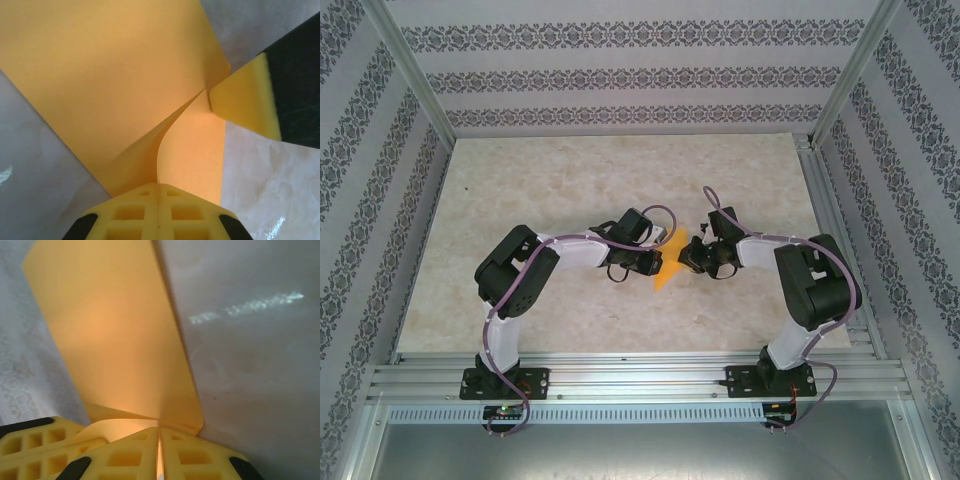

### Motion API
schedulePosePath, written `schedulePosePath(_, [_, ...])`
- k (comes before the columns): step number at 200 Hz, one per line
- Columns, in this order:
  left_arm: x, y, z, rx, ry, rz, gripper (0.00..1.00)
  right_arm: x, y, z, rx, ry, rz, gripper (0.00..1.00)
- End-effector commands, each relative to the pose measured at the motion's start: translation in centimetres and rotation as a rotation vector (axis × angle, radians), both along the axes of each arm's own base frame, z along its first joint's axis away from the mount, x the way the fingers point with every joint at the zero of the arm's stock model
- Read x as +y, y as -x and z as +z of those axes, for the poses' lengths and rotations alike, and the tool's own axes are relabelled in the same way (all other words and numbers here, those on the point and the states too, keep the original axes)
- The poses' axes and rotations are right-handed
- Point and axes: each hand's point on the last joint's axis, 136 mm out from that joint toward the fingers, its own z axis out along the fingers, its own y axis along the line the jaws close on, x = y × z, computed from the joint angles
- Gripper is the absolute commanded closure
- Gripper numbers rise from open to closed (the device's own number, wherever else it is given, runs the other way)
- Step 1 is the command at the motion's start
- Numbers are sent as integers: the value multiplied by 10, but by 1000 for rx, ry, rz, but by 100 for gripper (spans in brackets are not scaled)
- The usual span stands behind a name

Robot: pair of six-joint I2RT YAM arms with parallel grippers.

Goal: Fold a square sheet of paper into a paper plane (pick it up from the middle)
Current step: Third fold the triangle at the center of the table.

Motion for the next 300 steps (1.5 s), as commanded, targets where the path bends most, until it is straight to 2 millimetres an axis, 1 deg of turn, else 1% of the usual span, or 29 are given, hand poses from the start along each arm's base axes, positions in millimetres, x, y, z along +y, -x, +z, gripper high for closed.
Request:
schedulePosePath(1, [11,14,-26,61,-79,-21,96,-9,-4,-8,2,63,9,89])
schedulePosePath(8, [11,13,-26,60,-79,-21,96,-6,-5,-3,-9,48,10,89])
schedulePosePath(24, [12,14,-26,61,-80,-19,96,-1,-11,17,-51,11,14,89])
schedulePosePath(38, [12,14,-26,61,-81,-18,96,0,-18,32,-87,-2,8,88])
schedulePosePath(53, [12,14,-26,61,-79,-19,96,-2,-21,38,-100,0,3,89])
schedulePosePath(62, [12,14,-26,61,-79,-18,96,-3,-22,36,-99,3,0,88])
schedulePosePath(94, [12,14,-26,62,-80,-18,96,-4,-20,19,-66,7,-1,88])
schedulePosePath(131, [11,14,-25,61,-77,-16,97,-12,-15,-16,-2,72,-1,89])
schedulePosePath(144, [12,14,-24,60,-76,-15,96,-11,-15,-19,7,67,3,89])
schedulePosePath(150, [12,14,-24,60,-76,-14,96,-10,-16,-16,6,58,4,89])
schedulePosePath(161, [13,14,-25,61,-79,-14,96,-6,-18,-6,-13,33,3,89])
schedulePosePath(174, [13,14,-25,61,-82,-13,96,-4,-23,14,-56,13,4,89])
schedulePosePath(186, [14,14,-25,60,-84,-11,96,-6,-27,28,-84,12,-2,89])
schedulePosePath(205, [14,14,-24,58,-85,-8,97,-9,-32,37,-101,2,-8,88])
schedulePosePath(215, [14,14,-24,58,-86,-7,96,-11,-33,34,-97,6,-10,88])
schedulePosePath(236, [14,12,-24,55,-88,-3,97,-12,-30,18,-60,16,-7,88])
schedulePosePath(253, [15,12,-24,54,-90,1,96,-16,-25,-2,-18,41,-16,89])
schedulePosePath(271, [14,12,-23,55,-87,3,96,-17,-21,-16,10,50,-19,89])
schedulePosePath(286, [14,12,-22,55,-87,6,96,-19,-19,-21,16,60,-23,89])
schedulePosePath(300, [14,12,-21,54,-85,6,96,-21,-19,-18,10,72,-19,89])
